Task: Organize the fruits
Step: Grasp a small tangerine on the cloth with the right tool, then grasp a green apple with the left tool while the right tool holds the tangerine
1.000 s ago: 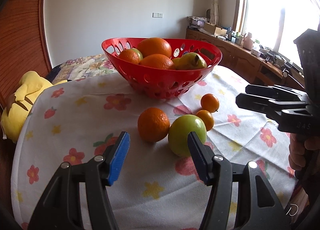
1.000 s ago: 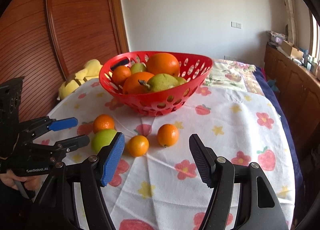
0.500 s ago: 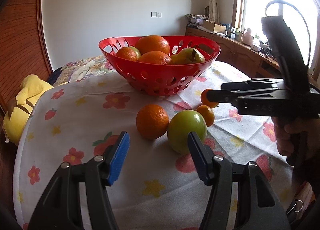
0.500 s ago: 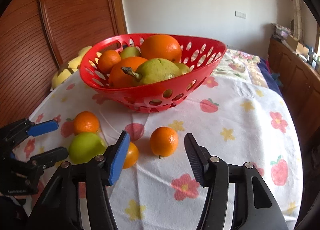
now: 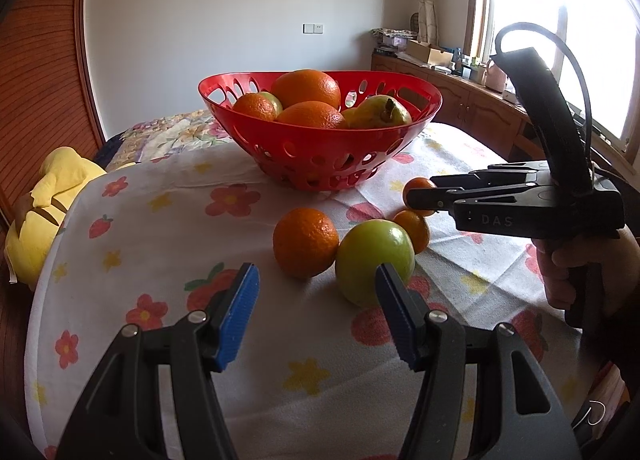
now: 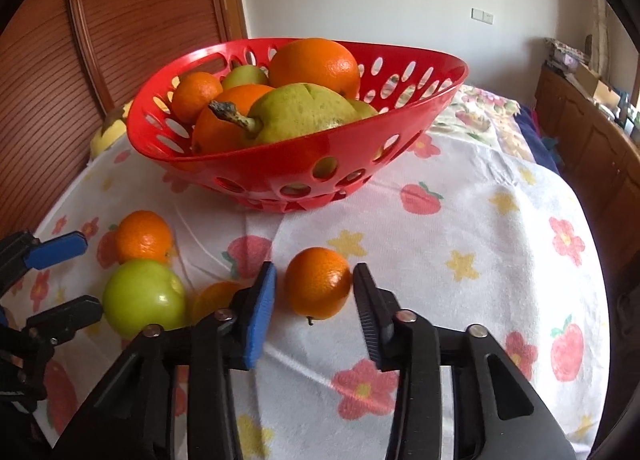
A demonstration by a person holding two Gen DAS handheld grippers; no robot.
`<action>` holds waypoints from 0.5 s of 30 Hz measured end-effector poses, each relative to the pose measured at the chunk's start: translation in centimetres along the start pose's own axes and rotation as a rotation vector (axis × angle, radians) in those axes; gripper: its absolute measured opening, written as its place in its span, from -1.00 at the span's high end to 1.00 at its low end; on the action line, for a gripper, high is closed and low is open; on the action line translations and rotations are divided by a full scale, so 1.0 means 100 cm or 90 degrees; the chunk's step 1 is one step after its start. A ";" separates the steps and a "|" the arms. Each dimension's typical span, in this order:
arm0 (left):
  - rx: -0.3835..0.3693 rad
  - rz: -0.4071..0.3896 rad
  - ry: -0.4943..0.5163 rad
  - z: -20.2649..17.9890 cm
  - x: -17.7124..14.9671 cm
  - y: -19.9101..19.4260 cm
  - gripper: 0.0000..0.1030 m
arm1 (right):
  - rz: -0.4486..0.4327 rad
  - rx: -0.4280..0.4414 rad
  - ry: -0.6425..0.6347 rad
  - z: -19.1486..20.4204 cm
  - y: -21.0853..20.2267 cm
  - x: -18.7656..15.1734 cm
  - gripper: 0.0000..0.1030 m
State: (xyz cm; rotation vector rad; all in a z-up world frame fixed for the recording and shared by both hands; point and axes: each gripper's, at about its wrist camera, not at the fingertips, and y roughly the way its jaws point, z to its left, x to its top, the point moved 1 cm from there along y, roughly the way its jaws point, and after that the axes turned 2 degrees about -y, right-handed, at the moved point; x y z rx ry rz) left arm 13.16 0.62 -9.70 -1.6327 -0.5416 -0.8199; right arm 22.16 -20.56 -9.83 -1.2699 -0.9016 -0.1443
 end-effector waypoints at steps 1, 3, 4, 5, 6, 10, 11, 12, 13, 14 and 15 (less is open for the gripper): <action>0.001 0.000 0.001 -0.001 0.000 0.000 -0.19 | 0.000 0.001 -0.001 -0.001 -0.001 -0.001 0.33; 0.002 0.000 0.003 -0.002 0.000 -0.001 -0.19 | 0.000 0.003 -0.001 -0.002 -0.003 -0.002 0.33; -0.002 0.002 0.005 -0.002 0.000 -0.001 -0.19 | -0.001 0.004 -0.001 -0.003 -0.005 -0.003 0.33; -0.005 0.004 0.006 -0.002 0.000 0.000 -0.18 | -0.001 0.005 -0.001 -0.003 -0.006 -0.004 0.33; -0.010 0.004 0.008 -0.004 0.000 0.000 -0.18 | -0.004 0.004 -0.002 -0.003 -0.009 -0.006 0.33; -0.030 0.001 0.017 -0.014 0.003 -0.004 -0.08 | -0.022 -0.003 -0.004 -0.003 -0.025 -0.014 0.34; -0.033 -0.001 0.022 -0.017 0.004 -0.005 0.02 | -0.028 -0.001 -0.003 -0.004 -0.031 -0.017 0.33; -0.035 -0.003 0.028 -0.021 0.006 -0.006 0.03 | -0.030 0.000 -0.002 -0.003 -0.034 -0.019 0.34; -0.038 -0.005 0.034 -0.025 0.008 -0.007 0.04 | -0.033 0.002 0.000 -0.004 -0.039 -0.022 0.34; -0.041 -0.006 0.038 -0.027 0.009 -0.006 0.07 | -0.035 0.004 0.003 -0.004 -0.042 -0.025 0.33; -0.044 -0.006 0.042 -0.030 0.011 -0.006 0.08 | -0.036 0.008 0.006 -0.004 -0.046 -0.030 0.33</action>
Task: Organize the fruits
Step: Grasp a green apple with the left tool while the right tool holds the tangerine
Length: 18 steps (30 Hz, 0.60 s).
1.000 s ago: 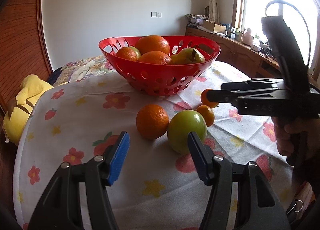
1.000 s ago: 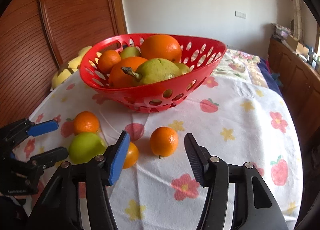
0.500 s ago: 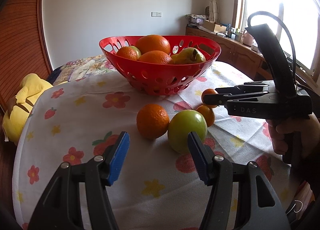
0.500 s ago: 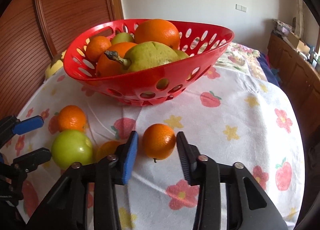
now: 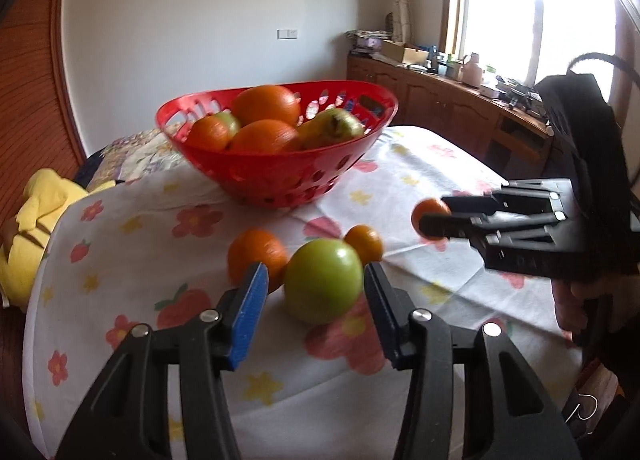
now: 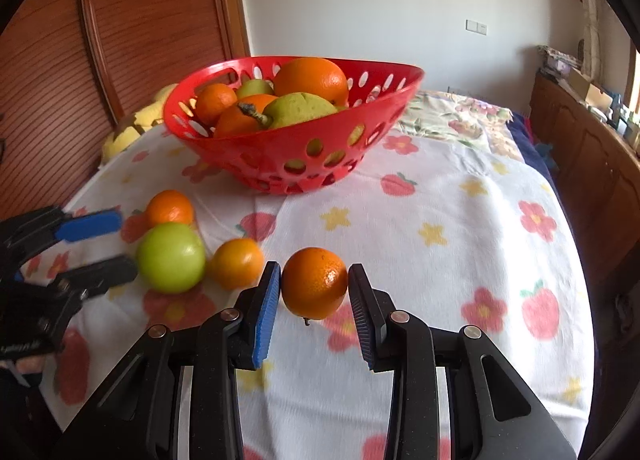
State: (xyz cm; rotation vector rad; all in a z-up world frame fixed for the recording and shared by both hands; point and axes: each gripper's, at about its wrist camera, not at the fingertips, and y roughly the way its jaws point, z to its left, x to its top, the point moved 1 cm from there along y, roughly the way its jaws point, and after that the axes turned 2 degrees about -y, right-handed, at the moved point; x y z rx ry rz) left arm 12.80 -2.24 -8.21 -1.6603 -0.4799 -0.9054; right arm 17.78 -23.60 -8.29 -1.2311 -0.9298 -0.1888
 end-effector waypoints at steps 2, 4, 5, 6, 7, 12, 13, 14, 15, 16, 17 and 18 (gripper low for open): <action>-0.002 0.001 0.007 -0.003 0.004 0.001 0.12 | -0.003 0.004 0.007 0.001 -0.006 -0.006 0.33; -0.003 0.003 0.013 -0.006 0.007 0.003 0.13 | -0.006 0.009 0.013 0.001 -0.012 -0.013 0.33; -0.002 0.006 0.016 -0.007 0.008 0.005 0.13 | -0.007 0.011 0.016 0.001 -0.015 -0.017 0.33; -0.001 0.009 0.018 -0.007 0.010 0.007 0.13 | -0.008 0.013 0.018 0.001 -0.017 -0.021 0.33; 0.002 0.012 0.021 -0.008 0.010 0.009 0.13 | -0.009 0.014 0.020 0.002 -0.019 -0.024 0.33; 0.010 0.034 0.032 -0.010 0.011 0.019 0.13 | -0.016 0.025 0.031 0.005 -0.030 -0.038 0.33; 0.014 0.035 0.034 -0.011 0.010 0.020 0.13 | -0.017 0.026 0.032 0.005 -0.032 -0.039 0.33; 0.017 0.035 0.037 -0.012 0.010 0.020 0.13 | -0.018 0.026 0.034 0.006 -0.033 -0.041 0.33; 0.019 0.036 0.038 -0.013 0.010 0.021 0.13 | -0.019 0.026 0.035 0.006 -0.034 -0.042 0.33; 0.020 0.037 0.038 -0.014 0.010 0.021 0.13 | -0.020 0.026 0.037 0.005 -0.036 -0.045 0.33; 0.021 0.038 0.038 -0.013 0.011 0.022 0.12 | -0.020 0.027 0.038 0.006 -0.037 -0.046 0.33; 0.023 0.040 0.039 -0.013 0.010 0.023 0.11 | -0.020 0.027 0.039 0.006 -0.037 -0.048 0.33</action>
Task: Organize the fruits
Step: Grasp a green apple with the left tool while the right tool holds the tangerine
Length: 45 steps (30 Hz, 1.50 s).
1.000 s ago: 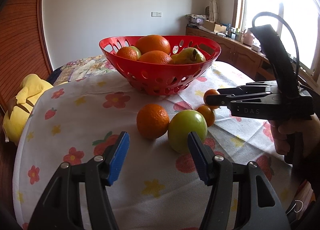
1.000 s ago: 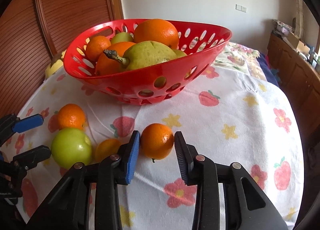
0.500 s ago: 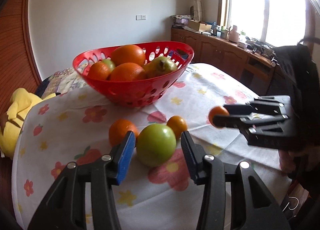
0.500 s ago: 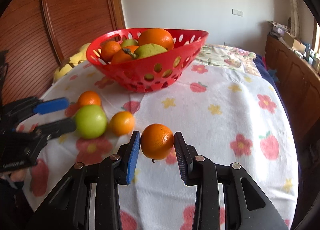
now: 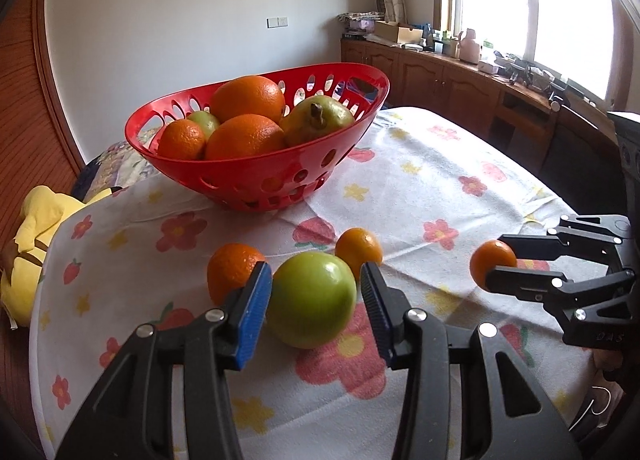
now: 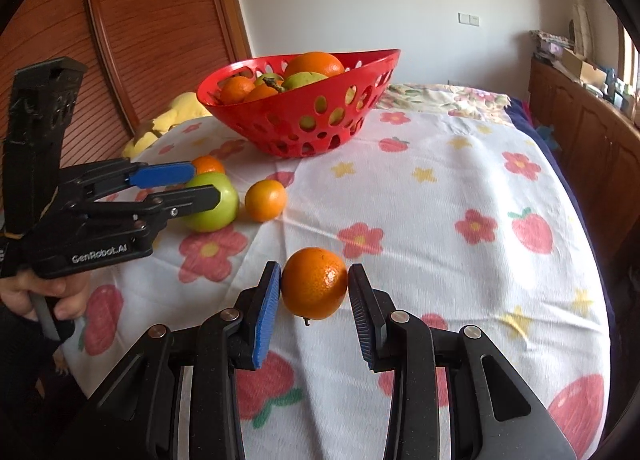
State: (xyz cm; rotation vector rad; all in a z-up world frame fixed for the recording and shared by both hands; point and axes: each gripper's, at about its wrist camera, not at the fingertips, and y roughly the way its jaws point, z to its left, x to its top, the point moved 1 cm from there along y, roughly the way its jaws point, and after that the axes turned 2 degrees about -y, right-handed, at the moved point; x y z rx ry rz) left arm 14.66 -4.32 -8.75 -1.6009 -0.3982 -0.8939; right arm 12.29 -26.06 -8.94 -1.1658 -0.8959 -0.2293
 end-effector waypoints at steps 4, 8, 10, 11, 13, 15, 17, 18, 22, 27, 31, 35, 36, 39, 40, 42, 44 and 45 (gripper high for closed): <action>0.012 0.013 0.008 -0.002 -0.002 0.006 0.05 | 0.004 -0.004 -0.001 0.001 0.003 -0.004 0.33; 0.022 0.014 0.020 -0.004 -0.002 0.007 -0.01 | 0.000 -0.004 -0.001 0.002 0.001 -0.006 0.33; 0.026 0.014 0.025 -0.007 -0.003 0.007 -0.05 | 0.000 -0.005 -0.002 0.002 0.001 -0.006 0.33; 0.028 0.014 0.029 -0.008 -0.003 0.007 -0.08 | 0.000 -0.006 -0.003 0.002 0.001 -0.006 0.33; 0.037 0.014 0.042 -0.011 -0.005 0.008 -0.10 | 0.000 -0.008 -0.006 0.003 0.001 -0.006 0.33; 0.045 0.014 0.051 -0.013 -0.005 0.009 -0.10 | 0.000 -0.009 -0.008 0.003 0.002 -0.006 0.33; 0.050 0.013 0.060 -0.014 -0.006 0.010 -0.10 | 0.000 -0.010 -0.009 0.003 0.002 -0.006 0.33; 0.053 0.013 0.067 -0.015 -0.005 0.010 -0.09 | 0.000 -0.010 -0.009 0.003 0.002 -0.006 0.33; 0.068 0.014 0.088 -0.019 -0.005 0.011 0.03 | -0.001 -0.010 -0.009 0.003 0.002 -0.006 0.33; 0.045 0.021 0.072 -0.013 -0.005 0.006 0.05 | 0.000 -0.009 -0.009 0.003 0.002 -0.006 0.33; 0.026 0.031 0.060 -0.011 -0.011 -0.001 0.05 | 0.000 -0.009 -0.009 0.003 0.002 -0.006 0.33; 0.015 0.032 0.065 -0.015 -0.022 -0.013 0.04 | 0.000 -0.009 -0.009 0.003 0.002 -0.006 0.33; 0.012 0.036 0.063 -0.016 -0.025 -0.016 0.04 | 0.000 -0.009 -0.008 0.003 0.002 -0.006 0.33; 0.013 0.031 0.064 -0.017 -0.031 -0.022 0.04 | -0.001 -0.010 -0.009 0.003 0.002 -0.006 0.33; 0.011 0.030 0.061 -0.017 -0.032 -0.024 0.03 | -0.001 -0.010 -0.008 0.003 0.002 -0.006 0.33; 0.005 0.028 0.050 -0.014 -0.034 -0.024 0.02 | 0.000 -0.009 -0.008 0.003 0.002 -0.006 0.33; 0.001 0.029 0.044 -0.011 -0.034 -0.022 -0.02 | 0.000 -0.009 -0.007 0.003 0.002 -0.006 0.33; -0.001 0.034 0.042 -0.010 -0.034 -0.020 -0.03 | 0.001 -0.008 -0.007 0.003 0.003 -0.007 0.33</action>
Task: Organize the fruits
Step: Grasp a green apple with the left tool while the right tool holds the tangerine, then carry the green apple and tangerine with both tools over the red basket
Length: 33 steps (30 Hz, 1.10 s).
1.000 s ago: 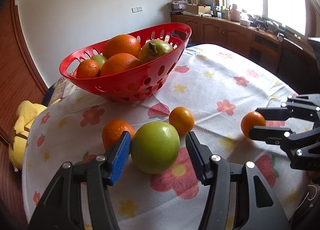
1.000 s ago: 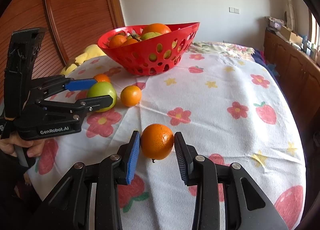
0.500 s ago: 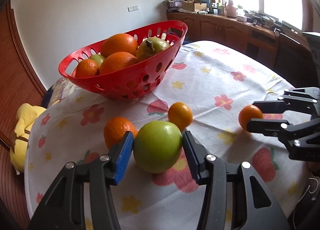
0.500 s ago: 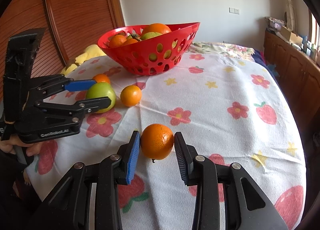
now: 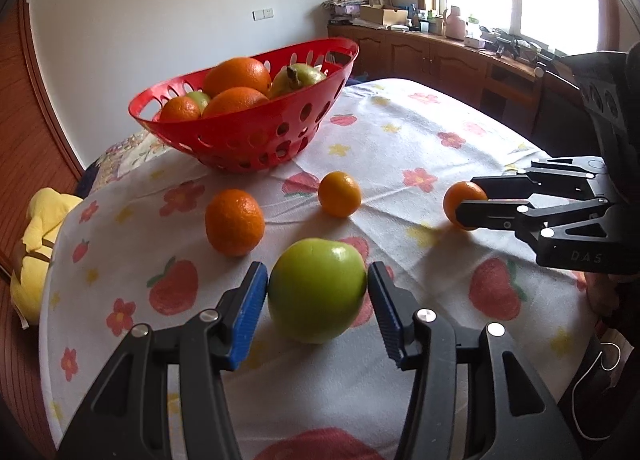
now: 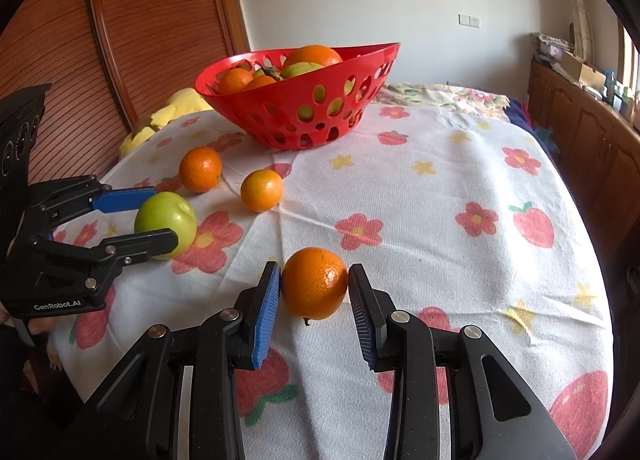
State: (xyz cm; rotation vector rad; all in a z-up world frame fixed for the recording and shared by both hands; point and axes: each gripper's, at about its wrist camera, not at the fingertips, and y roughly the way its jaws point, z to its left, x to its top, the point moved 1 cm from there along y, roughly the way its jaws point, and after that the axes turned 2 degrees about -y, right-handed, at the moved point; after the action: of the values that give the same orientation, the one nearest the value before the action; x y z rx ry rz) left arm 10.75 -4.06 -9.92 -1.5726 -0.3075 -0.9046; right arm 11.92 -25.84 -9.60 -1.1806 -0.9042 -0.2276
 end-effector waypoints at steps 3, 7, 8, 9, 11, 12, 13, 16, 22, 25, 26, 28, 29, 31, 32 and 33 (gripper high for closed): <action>-0.003 0.010 -0.002 0.000 -0.002 0.007 -0.03 | 0.001 0.000 0.000 0.000 0.001 0.000 0.33; -0.006 0.015 -0.011 0.002 -0.004 0.013 -0.02 | 0.000 0.000 0.000 0.000 0.001 0.000 0.33; -0.009 0.015 -0.016 0.004 -0.005 0.013 -0.01 | 0.000 0.000 0.000 0.000 0.001 0.000 0.33; -0.012 0.015 -0.020 0.005 -0.005 0.013 -0.01 | 0.000 0.000 0.000 0.000 0.001 0.000 0.33; -0.017 0.015 -0.028 0.007 -0.005 0.014 -0.01 | 0.001 0.001 0.000 0.000 0.001 0.000 0.33; -0.018 0.014 -0.029 0.008 -0.006 0.014 -0.01 | 0.001 0.000 -0.001 0.000 0.001 0.000 0.33; -0.017 0.014 -0.030 0.008 -0.006 0.014 0.00 | 0.001 0.000 0.000 0.000 0.002 0.000 0.33; -0.013 0.005 -0.039 0.011 -0.006 0.011 0.00 | 0.001 0.000 0.000 0.000 0.001 0.000 0.33; -0.015 -0.008 -0.051 0.015 -0.002 0.006 0.00 | 0.001 0.000 -0.001 0.001 0.001 0.000 0.33; -0.017 -0.018 -0.054 0.016 0.000 0.001 0.00 | 0.001 0.000 -0.001 0.001 0.002 0.000 0.33; -0.017 -0.021 -0.055 0.016 0.001 -0.001 0.00 | 0.001 -0.001 -0.001 0.001 0.002 0.000 0.33; -0.016 -0.029 -0.057 0.018 0.004 -0.004 0.00 | 0.001 -0.001 -0.002 0.001 0.002 0.000 0.33; -0.015 -0.033 -0.058 0.017 0.006 -0.006 0.00 | 0.001 -0.001 -0.002 0.001 0.002 0.000 0.33; -0.014 -0.043 -0.060 0.019 0.010 -0.011 0.00 | 0.001 -0.001 -0.002 0.001 0.001 0.000 0.33; -0.014 -0.047 -0.061 0.019 0.012 -0.012 0.00 | 0.001 -0.001 -0.002 0.001 0.002 0.000 0.33; -0.012 -0.051 -0.061 0.020 0.014 -0.014 0.00 | 0.001 -0.002 -0.003 0.001 0.002 0.000 0.33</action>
State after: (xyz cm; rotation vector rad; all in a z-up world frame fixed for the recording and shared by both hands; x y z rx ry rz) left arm 11.47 -2.31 -7.81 -1.6343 -0.4339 -0.8973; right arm 11.94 -25.69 -9.72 -1.1844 -0.9070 -0.2258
